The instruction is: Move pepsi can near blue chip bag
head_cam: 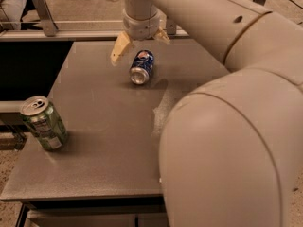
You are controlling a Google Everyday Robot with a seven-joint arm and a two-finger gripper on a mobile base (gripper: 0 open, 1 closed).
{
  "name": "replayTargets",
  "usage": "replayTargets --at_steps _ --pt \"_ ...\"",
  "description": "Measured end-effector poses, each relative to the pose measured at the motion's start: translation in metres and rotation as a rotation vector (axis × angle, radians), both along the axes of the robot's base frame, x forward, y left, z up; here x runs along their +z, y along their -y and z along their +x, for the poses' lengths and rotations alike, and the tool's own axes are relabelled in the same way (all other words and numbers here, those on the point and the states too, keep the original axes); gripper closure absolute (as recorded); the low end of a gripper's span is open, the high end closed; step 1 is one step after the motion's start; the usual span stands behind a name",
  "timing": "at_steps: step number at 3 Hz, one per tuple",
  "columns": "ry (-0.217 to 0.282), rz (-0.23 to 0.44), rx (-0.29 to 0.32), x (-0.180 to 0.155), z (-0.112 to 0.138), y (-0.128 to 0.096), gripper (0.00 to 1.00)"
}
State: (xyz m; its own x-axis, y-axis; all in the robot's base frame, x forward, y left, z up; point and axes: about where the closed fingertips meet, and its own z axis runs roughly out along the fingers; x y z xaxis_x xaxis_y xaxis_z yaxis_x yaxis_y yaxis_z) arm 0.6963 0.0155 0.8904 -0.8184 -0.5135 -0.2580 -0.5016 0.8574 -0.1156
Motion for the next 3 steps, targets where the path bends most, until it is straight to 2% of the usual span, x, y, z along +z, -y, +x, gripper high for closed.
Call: replayTargets --at_steps 1,2,3 --pt "-0.026 -0.042 -0.167 -0.014 0.009 0.005 0.0" --pt "-0.067 -0.015 -0.268 -0.028 0.01 0.009 0.16" --pt "-0.115 0.042 -0.296 -0.04 0.009 0.006 0.4"
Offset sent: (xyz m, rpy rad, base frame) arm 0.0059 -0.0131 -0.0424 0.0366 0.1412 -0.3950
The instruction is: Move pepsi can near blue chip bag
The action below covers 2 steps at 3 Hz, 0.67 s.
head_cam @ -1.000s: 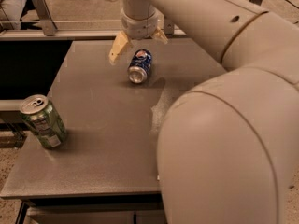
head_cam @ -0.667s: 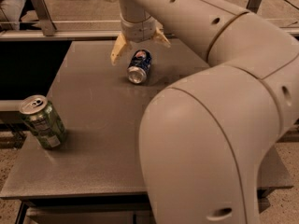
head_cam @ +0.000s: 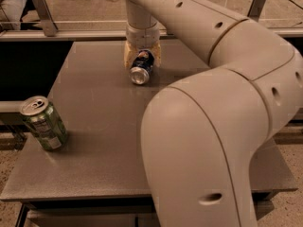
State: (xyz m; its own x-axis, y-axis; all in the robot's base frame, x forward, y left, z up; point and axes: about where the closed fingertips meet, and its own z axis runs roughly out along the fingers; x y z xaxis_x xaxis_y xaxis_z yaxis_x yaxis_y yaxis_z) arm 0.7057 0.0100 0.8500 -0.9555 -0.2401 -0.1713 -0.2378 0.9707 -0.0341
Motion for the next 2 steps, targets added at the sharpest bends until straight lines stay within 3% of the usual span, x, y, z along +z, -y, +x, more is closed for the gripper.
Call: replayTargets --at_steps 1,2 --pt "-0.004 0.071 0.036 0.004 0.0 -0.004 0.63" --pt "0.014 0.169 0.133 0.024 -0.006 0.006 0.87"
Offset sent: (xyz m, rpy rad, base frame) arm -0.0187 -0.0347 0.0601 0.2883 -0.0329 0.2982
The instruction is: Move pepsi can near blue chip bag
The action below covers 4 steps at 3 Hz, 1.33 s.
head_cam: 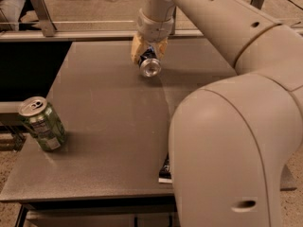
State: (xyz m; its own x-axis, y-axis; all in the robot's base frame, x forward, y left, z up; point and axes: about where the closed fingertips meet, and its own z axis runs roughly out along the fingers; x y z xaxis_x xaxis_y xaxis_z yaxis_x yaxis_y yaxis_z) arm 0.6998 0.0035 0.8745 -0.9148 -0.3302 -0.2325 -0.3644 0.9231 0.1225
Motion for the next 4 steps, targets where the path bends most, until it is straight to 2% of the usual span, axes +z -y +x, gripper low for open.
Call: replayTargets --at_steps 1,2,3,4 --pt "0.031 0.071 0.143 0.021 -0.019 0.021 1.0" --pt "0.062 0.086 0.258 0.029 -0.032 0.026 1.0" --pt "0.062 0.086 0.259 0.029 -0.032 0.026 1.0" --pt "0.055 0.071 0.335 0.02 -0.041 0.019 1.0"
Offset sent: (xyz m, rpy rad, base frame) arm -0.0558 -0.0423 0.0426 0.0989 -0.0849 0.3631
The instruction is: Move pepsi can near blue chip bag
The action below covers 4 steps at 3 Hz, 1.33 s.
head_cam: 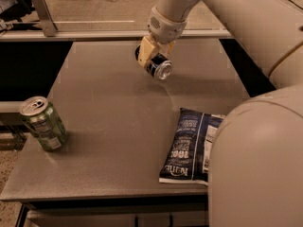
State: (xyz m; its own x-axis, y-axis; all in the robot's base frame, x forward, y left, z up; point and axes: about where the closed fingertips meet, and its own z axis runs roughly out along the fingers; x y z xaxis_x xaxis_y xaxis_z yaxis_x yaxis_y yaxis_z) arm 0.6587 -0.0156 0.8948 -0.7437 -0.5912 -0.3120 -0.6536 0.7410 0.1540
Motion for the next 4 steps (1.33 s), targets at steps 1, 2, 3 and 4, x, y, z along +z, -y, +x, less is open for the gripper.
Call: replayTargets --at_steps 1,2,3,4 --pt "0.013 0.013 0.117 -0.002 -0.027 0.001 1.0" --pt "0.017 0.015 0.244 -0.007 -0.056 -0.004 1.0" --pt "0.003 0.027 0.325 -0.014 -0.078 -0.008 1.0" --pt "0.014 0.056 0.412 -0.018 -0.097 -0.012 1.0"
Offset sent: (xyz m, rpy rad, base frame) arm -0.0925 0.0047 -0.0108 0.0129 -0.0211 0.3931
